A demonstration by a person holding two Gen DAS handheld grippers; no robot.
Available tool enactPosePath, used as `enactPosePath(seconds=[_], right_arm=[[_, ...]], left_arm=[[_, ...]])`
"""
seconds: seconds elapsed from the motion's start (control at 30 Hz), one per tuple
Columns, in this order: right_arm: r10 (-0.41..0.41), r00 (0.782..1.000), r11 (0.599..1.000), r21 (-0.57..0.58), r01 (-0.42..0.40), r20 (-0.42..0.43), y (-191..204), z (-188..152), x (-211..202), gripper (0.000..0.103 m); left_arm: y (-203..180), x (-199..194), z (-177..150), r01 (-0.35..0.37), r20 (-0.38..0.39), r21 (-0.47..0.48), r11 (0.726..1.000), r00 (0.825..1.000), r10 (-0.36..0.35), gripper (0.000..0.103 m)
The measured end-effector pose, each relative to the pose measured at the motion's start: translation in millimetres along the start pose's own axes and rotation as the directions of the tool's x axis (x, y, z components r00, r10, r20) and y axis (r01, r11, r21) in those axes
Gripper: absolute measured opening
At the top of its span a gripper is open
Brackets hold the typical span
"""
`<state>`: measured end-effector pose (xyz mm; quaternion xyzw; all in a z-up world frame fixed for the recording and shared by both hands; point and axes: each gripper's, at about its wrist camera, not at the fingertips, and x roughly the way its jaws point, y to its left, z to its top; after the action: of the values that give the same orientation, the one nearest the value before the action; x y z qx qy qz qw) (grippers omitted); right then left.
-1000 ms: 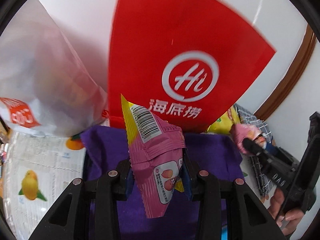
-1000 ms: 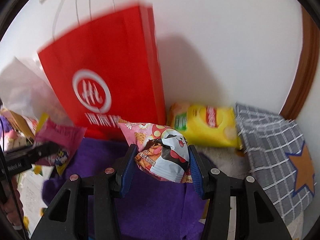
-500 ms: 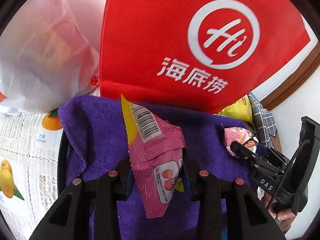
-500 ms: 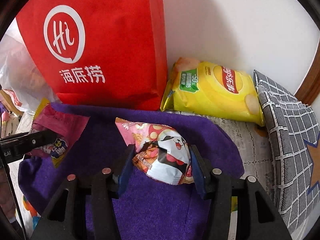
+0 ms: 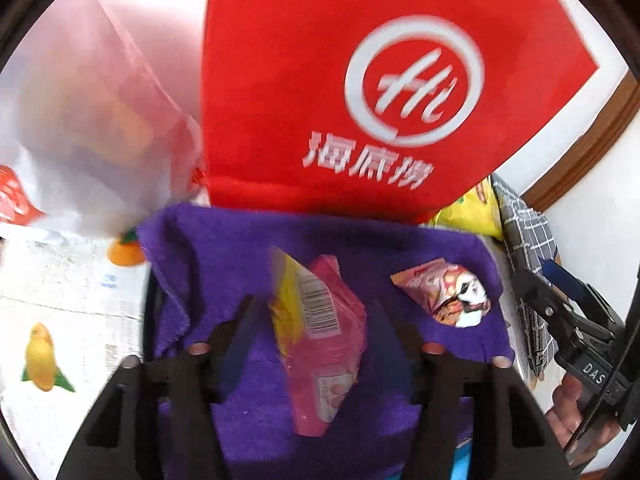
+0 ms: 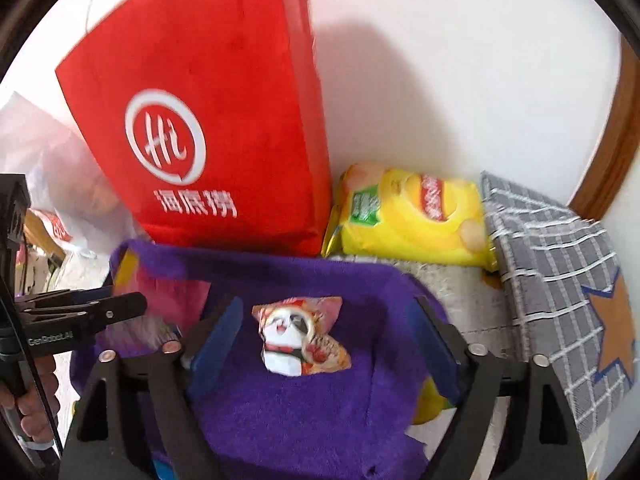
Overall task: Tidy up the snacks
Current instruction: 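Lower both snack bags onto the purple towel and open both tools, then grasp the white snack packet with the left tool while the right tool grasps the yellow triangular snack bag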
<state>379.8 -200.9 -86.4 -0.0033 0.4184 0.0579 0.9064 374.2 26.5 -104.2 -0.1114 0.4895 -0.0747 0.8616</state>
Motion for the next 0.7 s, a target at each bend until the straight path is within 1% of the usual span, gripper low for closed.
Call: enactPosePath(seconds=[0.03, 0.13, 0.2, 0.23, 0.3, 0.4, 0.43, 0.5, 0.57, 0.6, 0.67, 0.7], right_arm=[[-0.012, 1.0, 1.0, 0.004, 0.012, 0.009, 0, 0, -6, 0.094], [-0.046, 0.999, 0.999, 0.022, 0.046, 0.006, -1, -6, -21, 0.095], [-0.047, 0.999, 0.999, 0.011, 0.047, 0.01, -3, -11, -31, 0.095], [-0.037, 0.999, 0.999, -0.004, 0.037, 0.028, -4, -16, -39, 0.095], [-0.043, 0.997, 0.999, -0.011, 0.044, 0.067, -8, -28, -56, 0.095], [-0.068, 0.99, 0.998, 0.0, 0.069, 0.12, -16, -50, -80, 0.094], [-0.074, 0.99, 0.997, 0.007, 0.074, 0.124, -19, -55, -84, 0.094], [-0.07, 0.993, 0.997, 0.024, 0.067, 0.1, -28, -72, -95, 0.094], [-0.047, 0.996, 0.998, 0.034, 0.044, 0.074, -39, -88, -101, 0.094], [-0.05, 0.997, 0.998, 0.047, 0.048, 0.058, -44, -94, -102, 0.094], [-0.065, 0.998, 0.994, 0.084, 0.063, 0.019, -54, -112, -104, 0.094], [-0.064, 0.998, 0.993, 0.1, 0.063, 0.011, -59, -120, -104, 0.091]], left_arm=[[-2, -8, 0, -0.007, 0.019, 0.011, 1.0, 1.0, 0.007, 0.063], [-7, -32, -3, -0.033, 0.073, 0.034, 0.999, 0.997, 0.031, 0.07], [-9, -47, -8, -0.048, 0.106, 0.033, 0.998, 0.993, 0.044, 0.07], [-9, -53, -12, -0.053, 0.114, 0.034, 0.998, 0.992, 0.048, 0.07], [-10, -68, -22, -0.043, 0.147, 0.053, 0.998, 0.989, 0.035, 0.07], [-8, -92, -39, -0.028, 0.195, 0.048, 0.998, 0.981, 0.018, 0.07], [-8, -98, -45, -0.019, 0.204, 0.046, 0.999, 0.979, 0.009, 0.07], [-10, -107, -58, 0.001, 0.201, 0.052, 0.999, 0.98, -0.012, 0.07], [-15, -109, -69, -0.017, 0.192, 0.063, 0.998, 0.981, 0.004, 0.07], [-18, -109, -75, -0.028, 0.183, 0.068, 0.997, 0.983, 0.015, 0.07], [-19, -110, -87, -0.027, 0.162, 0.066, 0.997, 0.987, 0.016, 0.07], [-18, -111, -94, -0.018, 0.156, 0.061, 0.998, 0.988, 0.009, 0.07]])
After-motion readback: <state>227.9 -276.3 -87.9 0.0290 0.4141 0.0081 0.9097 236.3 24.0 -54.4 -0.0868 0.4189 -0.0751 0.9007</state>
